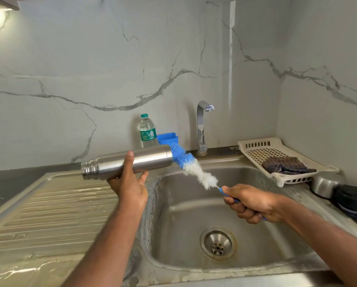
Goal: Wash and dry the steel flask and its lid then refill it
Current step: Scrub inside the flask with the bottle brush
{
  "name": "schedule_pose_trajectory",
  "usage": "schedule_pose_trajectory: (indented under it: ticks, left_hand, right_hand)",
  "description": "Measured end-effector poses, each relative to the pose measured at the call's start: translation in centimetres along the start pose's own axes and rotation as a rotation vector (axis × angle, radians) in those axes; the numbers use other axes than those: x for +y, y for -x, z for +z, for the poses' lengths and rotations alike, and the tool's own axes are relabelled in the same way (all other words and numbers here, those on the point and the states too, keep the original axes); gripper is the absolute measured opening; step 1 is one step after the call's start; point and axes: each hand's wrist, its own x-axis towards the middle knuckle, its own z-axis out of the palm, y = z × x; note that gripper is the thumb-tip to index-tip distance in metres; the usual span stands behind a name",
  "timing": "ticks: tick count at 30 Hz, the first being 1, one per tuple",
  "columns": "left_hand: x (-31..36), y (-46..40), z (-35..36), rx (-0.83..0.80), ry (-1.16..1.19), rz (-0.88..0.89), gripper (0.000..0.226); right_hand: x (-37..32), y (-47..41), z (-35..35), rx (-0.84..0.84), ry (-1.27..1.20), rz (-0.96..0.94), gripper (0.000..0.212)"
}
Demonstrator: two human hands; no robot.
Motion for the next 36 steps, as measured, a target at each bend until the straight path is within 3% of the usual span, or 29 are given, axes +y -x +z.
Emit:
schedule_pose_trajectory:
  ticks: [5, 10, 17, 22, 31, 36]
  left_hand:
    - [0.3, -0.4, -0.1, 0.050, 0.033, 0.001, 0.065]
    - [0.1, -0.2, 0.5, 0.003, 0.011, 0.007, 0.056]
    - [0.3, -0.1, 0.2, 0.059, 0.021, -0.031, 0.073]
    - [0.7, -0.6, 0.1, 0.087, 0.034, -0.010, 0.072]
    - [-0.4, 0.3, 0.5, -0.223, -0.281, -0.049, 0.061]
    - [-0.5, 0.3, -0.6, -0.338, -0.495, 0.036, 0.063]
  right_hand:
    - [-0.4, 0.7, -0.7, -0.030, -0.134, -0.011, 0.045]
    - [-0.4, 0.8, -0.6, -0.053, -0.122, -0.005, 0.044]
    - [-0.6, 0.7, -0.1, -0.049, -0.133, -0.011, 0.043]
    - [-0.9, 1.3, -0.6, -0.040, -0.128, -0.016, 0.043]
    - [-0.8, 1.4, -1.2, 0.227, 0.235, -0.134, 0.049]
    - [-1.5, 1.4, -0.7, 0.254, 0.382, -0.255, 0.051]
